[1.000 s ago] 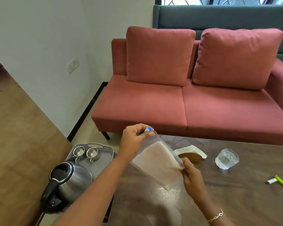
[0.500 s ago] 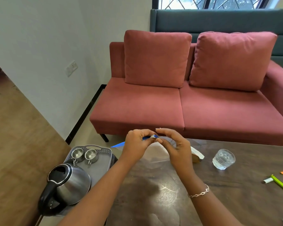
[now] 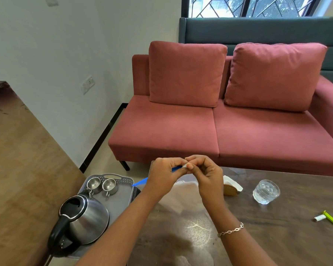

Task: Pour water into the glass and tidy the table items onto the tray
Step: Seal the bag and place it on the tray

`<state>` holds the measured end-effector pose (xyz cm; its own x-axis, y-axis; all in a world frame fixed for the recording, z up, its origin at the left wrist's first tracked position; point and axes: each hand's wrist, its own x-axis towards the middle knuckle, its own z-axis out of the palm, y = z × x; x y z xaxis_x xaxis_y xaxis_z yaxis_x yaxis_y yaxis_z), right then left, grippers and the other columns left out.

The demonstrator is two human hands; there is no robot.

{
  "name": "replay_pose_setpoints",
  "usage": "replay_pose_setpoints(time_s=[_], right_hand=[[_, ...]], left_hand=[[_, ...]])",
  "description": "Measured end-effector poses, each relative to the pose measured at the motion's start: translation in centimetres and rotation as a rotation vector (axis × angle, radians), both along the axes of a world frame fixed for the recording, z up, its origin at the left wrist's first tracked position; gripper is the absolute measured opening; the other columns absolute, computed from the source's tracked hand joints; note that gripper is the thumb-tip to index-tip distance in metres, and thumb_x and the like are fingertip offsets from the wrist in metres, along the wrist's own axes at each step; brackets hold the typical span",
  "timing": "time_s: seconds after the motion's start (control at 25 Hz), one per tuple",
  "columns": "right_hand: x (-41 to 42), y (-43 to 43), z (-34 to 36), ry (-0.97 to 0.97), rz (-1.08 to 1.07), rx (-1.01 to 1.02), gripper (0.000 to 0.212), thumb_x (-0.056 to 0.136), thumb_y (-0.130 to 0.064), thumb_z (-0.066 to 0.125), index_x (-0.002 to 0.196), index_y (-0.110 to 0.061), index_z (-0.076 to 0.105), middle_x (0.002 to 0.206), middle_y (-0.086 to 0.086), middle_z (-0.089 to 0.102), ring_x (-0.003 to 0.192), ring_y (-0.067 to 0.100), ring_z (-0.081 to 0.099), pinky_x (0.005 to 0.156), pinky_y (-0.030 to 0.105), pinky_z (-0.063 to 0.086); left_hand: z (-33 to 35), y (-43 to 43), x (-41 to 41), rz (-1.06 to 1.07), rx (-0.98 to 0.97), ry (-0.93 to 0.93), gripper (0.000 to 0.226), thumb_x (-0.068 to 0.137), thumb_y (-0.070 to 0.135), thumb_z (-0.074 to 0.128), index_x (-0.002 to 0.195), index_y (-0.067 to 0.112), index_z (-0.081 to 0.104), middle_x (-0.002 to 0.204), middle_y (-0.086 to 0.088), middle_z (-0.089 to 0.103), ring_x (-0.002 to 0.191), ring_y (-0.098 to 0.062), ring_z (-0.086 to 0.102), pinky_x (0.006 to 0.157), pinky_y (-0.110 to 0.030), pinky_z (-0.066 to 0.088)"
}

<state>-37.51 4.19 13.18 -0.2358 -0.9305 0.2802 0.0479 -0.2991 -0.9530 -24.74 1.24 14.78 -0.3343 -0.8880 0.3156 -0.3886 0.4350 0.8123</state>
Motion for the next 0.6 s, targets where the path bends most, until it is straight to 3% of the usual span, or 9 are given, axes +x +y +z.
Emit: replay_pose_setpoints(time_s=[0.12,0.24,0.4,0.6], right_hand=[[0.4,0.3,-0.1,0.051,-0.067,0.021,0.018,0.085,-0.005,0.060,0.076,-0.021,0.060,0.082,-0.005,0.068,0.081,0.013,0.064,0.074,0.028,0.053],[0.9,0.7,-0.3,0.110,-0.149,0.018,0.011,0.087,-0.015,0.056,0.083,-0.025,0.057,0.089,-0.006,0.067,0.085,0.007,0.064,0.076,0.022,0.052],[1.1,0.6,0.2,0.151,-0.208,0.022,0.015,0.091,-0.014,0.052,0.082,-0.025,0.052,0.092,-0.004,0.068,0.088,0.000,0.063,0.074,0.008,0.046],[0.8,0.1,0.3,0.133,-0.236,-0.004,0.017,0.094,-0.014,0.047,0.082,-0.026,0.049,0.089,-0.007,0.069,0.089,0.006,0.066,0.077,0.016,0.049]], left_hand=[[-0.2,0.1,-0.3,0.012,-0.027,-0.008,0.040,0.079,0.046,0.056,0.095,0.014,0.074,0.077,-0.002,0.074,0.068,-0.019,0.069,0.065,-0.043,0.055],[-0.2,0.2,-0.7,0.033,-0.079,-0.053,0.041,0.079,0.048,0.053,0.090,0.015,0.075,0.069,-0.002,0.073,0.059,-0.020,0.065,0.056,-0.040,0.052],[0.4,-0.2,-0.7,0.047,-0.126,-0.147,0.033,0.080,0.042,0.058,0.084,0.015,0.076,0.058,0.000,0.068,0.045,-0.010,0.050,0.045,-0.023,0.040],[0.8,0.1,0.1,0.073,-0.180,-0.204,0.030,0.078,0.040,0.058,0.080,0.016,0.076,0.054,-0.001,0.065,0.045,-0.014,0.049,0.047,-0.019,0.033]])
